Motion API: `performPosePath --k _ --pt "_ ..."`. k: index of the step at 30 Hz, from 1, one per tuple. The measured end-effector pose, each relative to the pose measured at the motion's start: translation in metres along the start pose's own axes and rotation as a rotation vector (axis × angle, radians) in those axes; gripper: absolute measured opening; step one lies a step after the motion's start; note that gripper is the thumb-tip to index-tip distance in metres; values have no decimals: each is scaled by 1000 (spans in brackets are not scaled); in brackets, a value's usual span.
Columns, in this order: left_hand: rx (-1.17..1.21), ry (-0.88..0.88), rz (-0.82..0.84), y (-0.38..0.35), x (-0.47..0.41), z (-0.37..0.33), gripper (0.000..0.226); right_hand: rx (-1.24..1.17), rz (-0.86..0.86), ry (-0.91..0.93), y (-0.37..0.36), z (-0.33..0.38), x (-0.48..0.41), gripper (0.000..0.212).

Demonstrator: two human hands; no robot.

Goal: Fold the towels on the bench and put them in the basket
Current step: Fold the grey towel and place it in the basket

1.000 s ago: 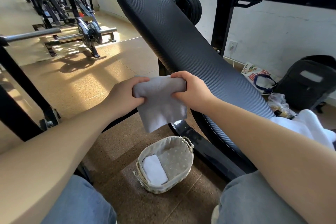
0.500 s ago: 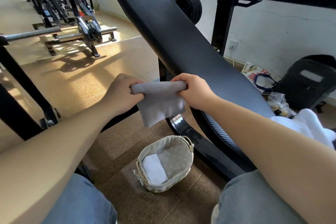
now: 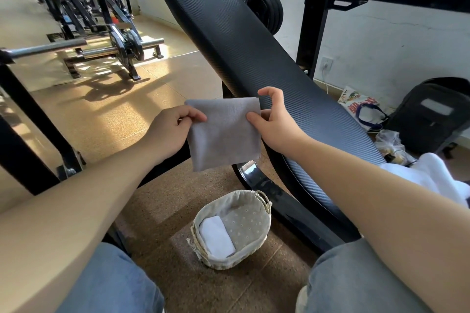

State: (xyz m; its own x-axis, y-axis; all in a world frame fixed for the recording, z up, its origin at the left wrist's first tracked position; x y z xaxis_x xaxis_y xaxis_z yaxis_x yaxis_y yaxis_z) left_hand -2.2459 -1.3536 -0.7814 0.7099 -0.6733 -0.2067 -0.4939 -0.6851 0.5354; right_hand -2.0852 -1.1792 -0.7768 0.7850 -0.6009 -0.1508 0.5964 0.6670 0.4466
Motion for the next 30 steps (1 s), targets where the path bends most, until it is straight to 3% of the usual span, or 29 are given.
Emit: performPosePath --k 7,13,17,20,30 --pt "118 -1 23 -3 4 -4 16 152 -38 130 -3 13 -1 9" --pt "95 -18 52 -5 3 -4 34 139 33 124 -11 11 0 23" --pt "65 -3 81 -5 3 -2 46 206 127 110 -19 10 2 65" --pt "1 -3 121 -9 4 -2 64 290 135 136 -21 13 0 79" --pt "-398 -67 122 -15 0 -9 79 406 39 221 -20 11 0 64"
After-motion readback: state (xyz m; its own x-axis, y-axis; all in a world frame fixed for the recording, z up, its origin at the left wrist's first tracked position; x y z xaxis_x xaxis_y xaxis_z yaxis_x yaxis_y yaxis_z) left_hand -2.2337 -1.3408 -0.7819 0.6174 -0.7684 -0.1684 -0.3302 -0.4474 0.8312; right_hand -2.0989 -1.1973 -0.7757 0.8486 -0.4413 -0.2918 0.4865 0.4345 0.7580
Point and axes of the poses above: each hand's wrist, its own x-axis away from the middle knuckle, its own y-axis out of the back of the hand, z = x × y, the point moved 10 cm from there along -x, towards the middle knuckle, and after that the axes turned 1 degree about z, right-handed, at the moved point
